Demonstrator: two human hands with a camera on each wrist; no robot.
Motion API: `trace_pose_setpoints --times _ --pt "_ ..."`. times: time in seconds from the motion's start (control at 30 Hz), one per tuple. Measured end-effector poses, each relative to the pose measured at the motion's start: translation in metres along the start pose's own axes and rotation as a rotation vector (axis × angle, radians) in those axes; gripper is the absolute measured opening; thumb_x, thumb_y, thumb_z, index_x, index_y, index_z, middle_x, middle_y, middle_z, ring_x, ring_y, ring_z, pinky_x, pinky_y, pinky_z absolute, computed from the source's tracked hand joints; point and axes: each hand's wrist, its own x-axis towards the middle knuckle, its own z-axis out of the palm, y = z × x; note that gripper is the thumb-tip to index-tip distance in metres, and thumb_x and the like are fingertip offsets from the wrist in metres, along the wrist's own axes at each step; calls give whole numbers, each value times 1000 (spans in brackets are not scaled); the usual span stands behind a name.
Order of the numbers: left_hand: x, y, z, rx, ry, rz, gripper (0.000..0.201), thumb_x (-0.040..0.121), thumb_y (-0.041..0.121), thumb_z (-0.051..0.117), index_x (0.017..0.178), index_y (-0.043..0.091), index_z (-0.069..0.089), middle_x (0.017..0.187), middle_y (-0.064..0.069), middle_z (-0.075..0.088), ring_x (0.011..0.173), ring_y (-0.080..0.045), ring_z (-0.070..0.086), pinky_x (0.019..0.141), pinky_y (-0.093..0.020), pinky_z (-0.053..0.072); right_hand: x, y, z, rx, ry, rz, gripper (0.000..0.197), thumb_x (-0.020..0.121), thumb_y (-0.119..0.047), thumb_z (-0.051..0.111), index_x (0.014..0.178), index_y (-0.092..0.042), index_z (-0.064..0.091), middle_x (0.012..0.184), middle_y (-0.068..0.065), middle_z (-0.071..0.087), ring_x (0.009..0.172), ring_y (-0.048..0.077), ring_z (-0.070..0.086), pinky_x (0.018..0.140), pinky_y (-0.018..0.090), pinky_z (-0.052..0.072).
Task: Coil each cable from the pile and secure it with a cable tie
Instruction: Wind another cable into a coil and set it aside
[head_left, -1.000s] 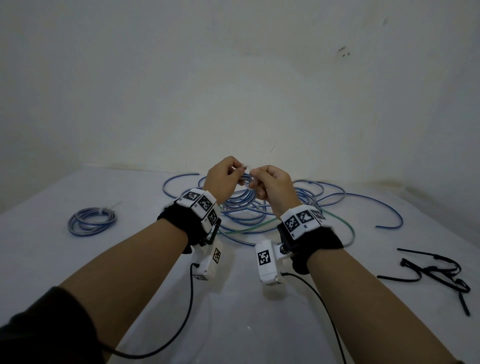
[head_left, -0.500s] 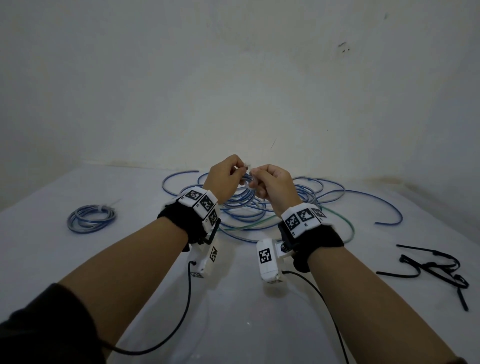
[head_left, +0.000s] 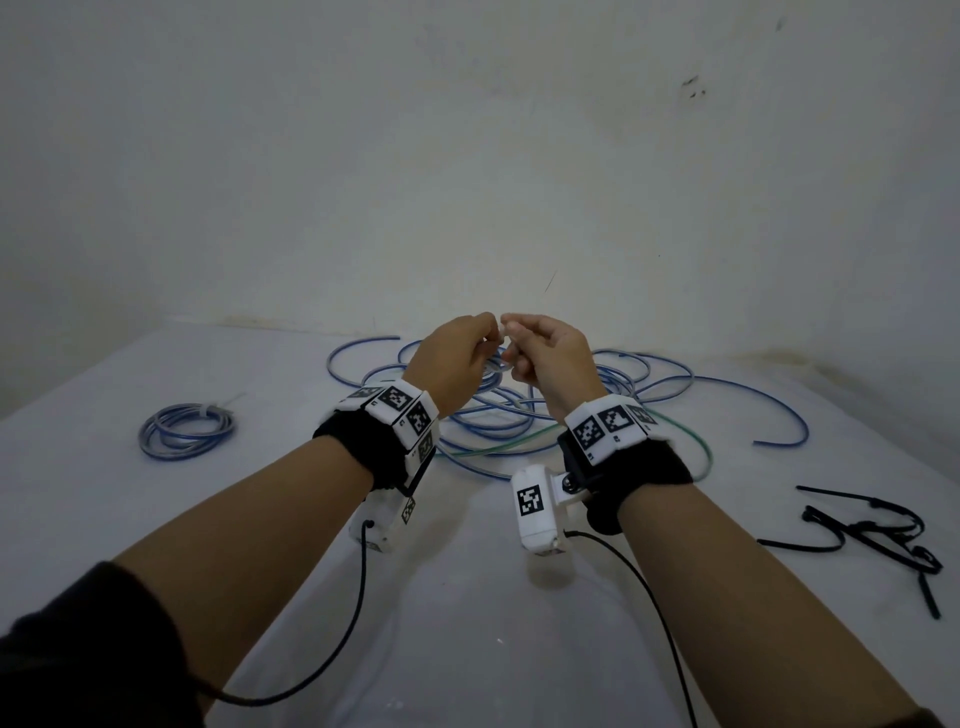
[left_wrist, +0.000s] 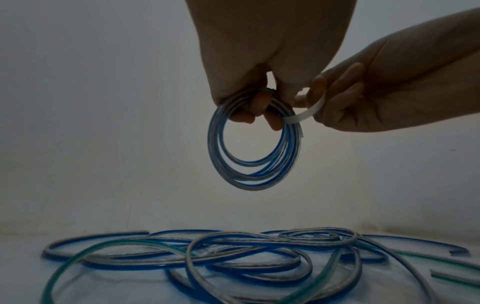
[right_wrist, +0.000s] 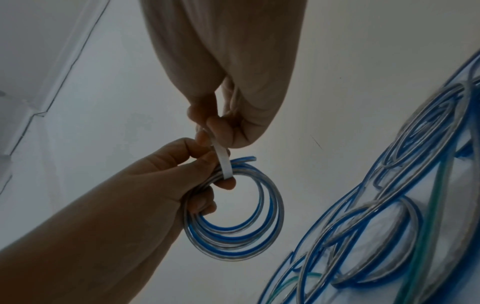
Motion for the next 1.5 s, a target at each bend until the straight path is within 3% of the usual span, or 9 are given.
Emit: trace_pose_setpoints --times 0.27,0.4,0.57,0.77,0.97,1.03,1.27,1.4,1.5 --pt "4 0 -10 -59 -91 -64 12 94 10 46 93 4 57 89 -14 65 81 -27 57 72 -34 46 3 -2 3 87 19 136 15 91 -5 57 77 -10 60 69 4 56 35 5 39 37 16 34" --pt "-1 4 -11 -52 -175 -9 13 93 5 42 90 8 54 82 -3 58 65 -5 47 57 -10 33 12 -5 3 45 153 225 17 90 -5 54 73 -10 56 65 5 47 40 8 33 35 16 23" --pt "-5 4 -15 -114 -242 -24 17 97 9 41 91 5 56 80 -5 61 64 -7 48 56 -8 33 20 -3 1 -10 273 263 21 91 -10 55 70 -12 52 65 4 43 53 14 36 47 24 26" --pt "-4 0 -16 -194 -159 -161 17 97 10 41 91 9 57 78 -2 59 58 1 50 52 -4 35 10 -5 12 17 -8 154 10 93 -14 56 85 -9 59 69 2 59 63 14 59 60 23 49" --pt "-10 -2 -14 -275 -103 -167 16 97 9 40 105 7 55 79 0 61 54 13 52 52 -3 36 16 -2 16 -140 55 52 13 93 -11 54 81 -12 54 74 4 59 65 20 61 64 32 54" --pt "-10 -1 -14 -266 -108 -134 15 96 7 41 101 5 55 82 0 60 58 7 52 54 -4 35 18 0 19 -194 93 33 15 91 -11 57 76 -14 53 75 4 59 68 23 60 67 37 54" --pt "-7 1 -20 -216 -195 -24 15 95 8 44 83 10 52 69 9 47 57 2 44 55 -11 32 23 1 12 -188 213 156 21 91 -12 58 71 -12 53 62 4 51 52 13 49 50 25 42" --pt "-5 -5 -18 -231 -161 -138 13 97 15 45 89 11 54 66 7 47 59 -7 41 57 -21 33 18 0 16 -46 97 243 22 91 -18 59 71 -8 57 63 6 52 57 20 48 55 28 41" --pt "-5 -7 -17 -249 -101 -187 16 97 15 45 97 5 57 68 8 48 59 -4 42 56 -15 32 13 -2 19 -73 -14 236 17 90 -16 61 75 -8 61 72 11 60 63 21 56 61 28 46"
